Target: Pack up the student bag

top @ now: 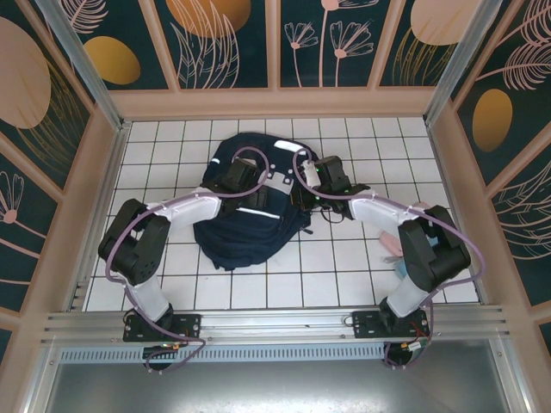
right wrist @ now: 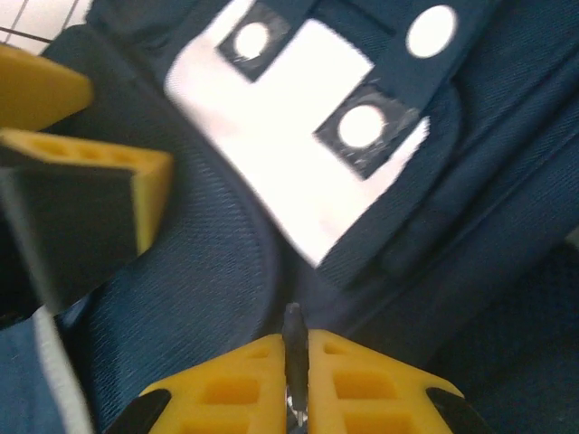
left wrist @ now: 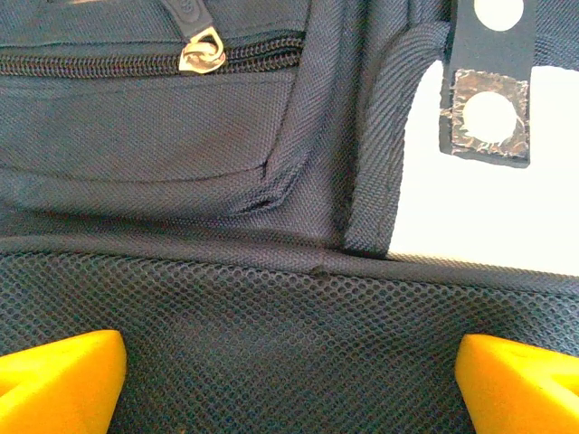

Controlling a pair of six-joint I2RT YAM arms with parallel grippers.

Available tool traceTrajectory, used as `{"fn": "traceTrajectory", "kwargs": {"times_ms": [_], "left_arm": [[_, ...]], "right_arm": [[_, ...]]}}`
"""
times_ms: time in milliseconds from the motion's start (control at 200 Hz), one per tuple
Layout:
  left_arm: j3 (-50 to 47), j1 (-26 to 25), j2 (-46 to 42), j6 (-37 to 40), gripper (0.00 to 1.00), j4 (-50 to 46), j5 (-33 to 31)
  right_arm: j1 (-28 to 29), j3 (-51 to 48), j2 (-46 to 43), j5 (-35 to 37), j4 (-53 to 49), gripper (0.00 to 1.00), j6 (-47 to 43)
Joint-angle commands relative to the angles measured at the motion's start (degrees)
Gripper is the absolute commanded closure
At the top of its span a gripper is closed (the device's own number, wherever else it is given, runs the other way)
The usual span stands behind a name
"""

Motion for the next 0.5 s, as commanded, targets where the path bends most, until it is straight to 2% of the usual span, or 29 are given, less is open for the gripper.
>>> {"fn": "traceTrajectory", "kwargs": {"times_ms": [0,210,280,385,495], "left_arm": [[1.38,0.49,3.58,-1.06,0.07,0.59,1.86],[2.63,0.45,4.35,-0.85,0.07,0.35,1.76],[3.05,0.45,4.57,-0.76,0.07,0.22,2.00],[3.89,0.52,5.67,-0.80,0.07,0.08,2.55],[4.84,0.46,6.70,-0.89,0.08,0.17,3.18]], "right_arm": [[0.57,-1.00,-2.56,-0.46,2.53,0.87,-0.31],[0.57,-0.34,-1.88,-1.45,2.18,0.91,-0.84],[0.57,-0.99,-2.17,-5.61,2.99,0.97,-1.85],[2.33,-3.29,-4.15,-11.51,5.23,0.97,-3.45],[4.67,-5.68,-6.20,-14.35,7.07,0.98,-4.47]]}}
